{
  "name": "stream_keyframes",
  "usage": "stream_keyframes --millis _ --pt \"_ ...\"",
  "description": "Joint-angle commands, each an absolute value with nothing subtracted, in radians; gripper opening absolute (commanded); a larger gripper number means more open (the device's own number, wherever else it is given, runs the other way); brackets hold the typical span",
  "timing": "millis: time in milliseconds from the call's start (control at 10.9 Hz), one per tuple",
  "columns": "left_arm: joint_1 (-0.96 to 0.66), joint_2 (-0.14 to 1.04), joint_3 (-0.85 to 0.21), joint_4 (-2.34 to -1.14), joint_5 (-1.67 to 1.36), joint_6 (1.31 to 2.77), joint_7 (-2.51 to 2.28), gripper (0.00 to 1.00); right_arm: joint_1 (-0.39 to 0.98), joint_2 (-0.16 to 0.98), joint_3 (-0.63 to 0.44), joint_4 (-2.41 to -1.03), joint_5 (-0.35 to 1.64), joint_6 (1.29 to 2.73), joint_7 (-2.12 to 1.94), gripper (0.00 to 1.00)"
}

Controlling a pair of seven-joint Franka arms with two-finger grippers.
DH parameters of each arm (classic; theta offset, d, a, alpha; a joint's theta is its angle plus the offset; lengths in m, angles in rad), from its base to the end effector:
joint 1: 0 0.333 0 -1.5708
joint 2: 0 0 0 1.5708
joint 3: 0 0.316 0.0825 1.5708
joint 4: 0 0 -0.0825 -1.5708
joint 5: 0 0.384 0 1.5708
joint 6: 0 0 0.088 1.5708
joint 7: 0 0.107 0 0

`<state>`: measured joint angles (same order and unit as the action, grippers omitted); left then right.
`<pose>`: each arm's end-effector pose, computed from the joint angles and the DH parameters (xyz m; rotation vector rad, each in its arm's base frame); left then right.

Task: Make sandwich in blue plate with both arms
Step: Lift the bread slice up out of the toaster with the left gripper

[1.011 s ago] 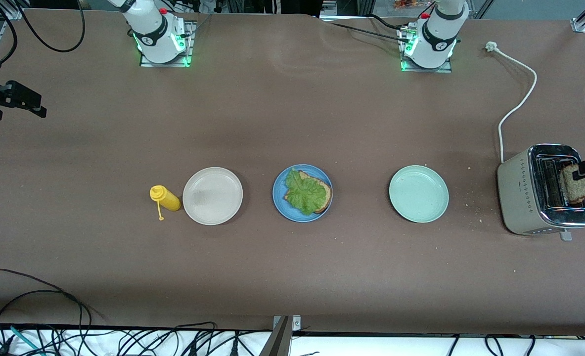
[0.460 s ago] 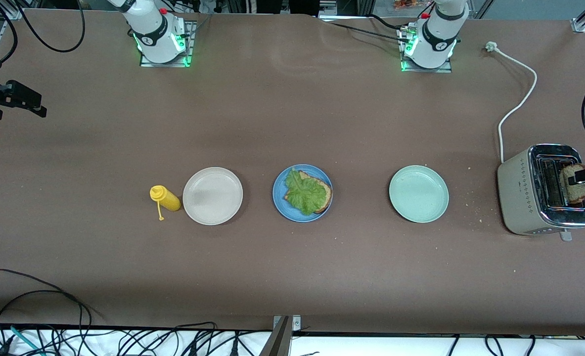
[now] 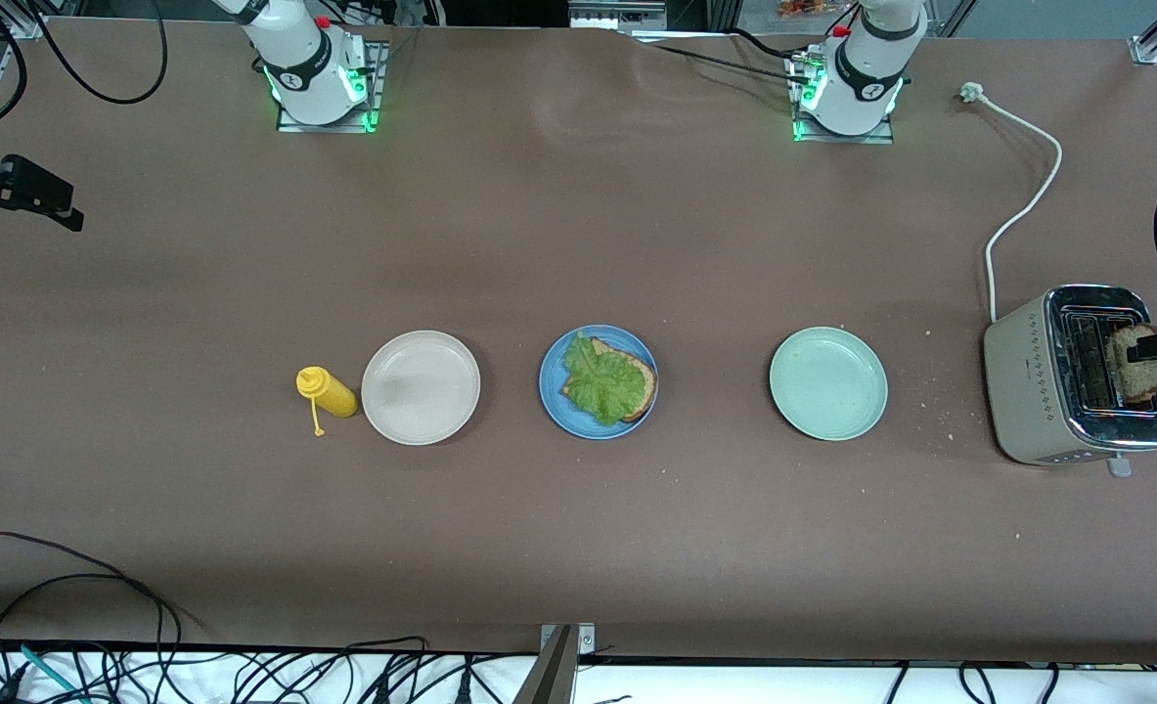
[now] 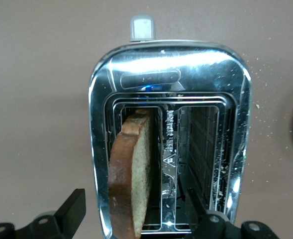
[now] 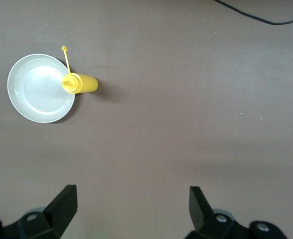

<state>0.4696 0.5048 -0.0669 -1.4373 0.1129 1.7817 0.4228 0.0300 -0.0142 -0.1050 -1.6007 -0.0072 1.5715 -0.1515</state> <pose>0.6213 0.2833 0.3884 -3.1234 0.0731 0.2755 0.5480 -0.0424 0.6182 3.1352 0.1201 -0.0245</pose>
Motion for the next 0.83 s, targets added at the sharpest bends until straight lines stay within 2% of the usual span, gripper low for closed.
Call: stream_keyframes --millis 0,92,736 --pt "0.495 0.561 -0.078 -1.417 0.123 1.782 0.531 0.19 0.037 -0.006 -0.109 -1.575 -0.020 1.560 -0.147 1.00" --pt "0.499 0.560 -0.080 -1.414 0.129 1.779 0.538 0.00 0.038 -0.006 -0.106 -1.575 -0.020 1.560 -0.147 1.00" --pt "0.489 0.468 -0.090 -1.405 0.143 1.703 0.551 0.00 0.032 0.009 -0.112 -1.575 -0.025 1.565 -0.155 1.00"
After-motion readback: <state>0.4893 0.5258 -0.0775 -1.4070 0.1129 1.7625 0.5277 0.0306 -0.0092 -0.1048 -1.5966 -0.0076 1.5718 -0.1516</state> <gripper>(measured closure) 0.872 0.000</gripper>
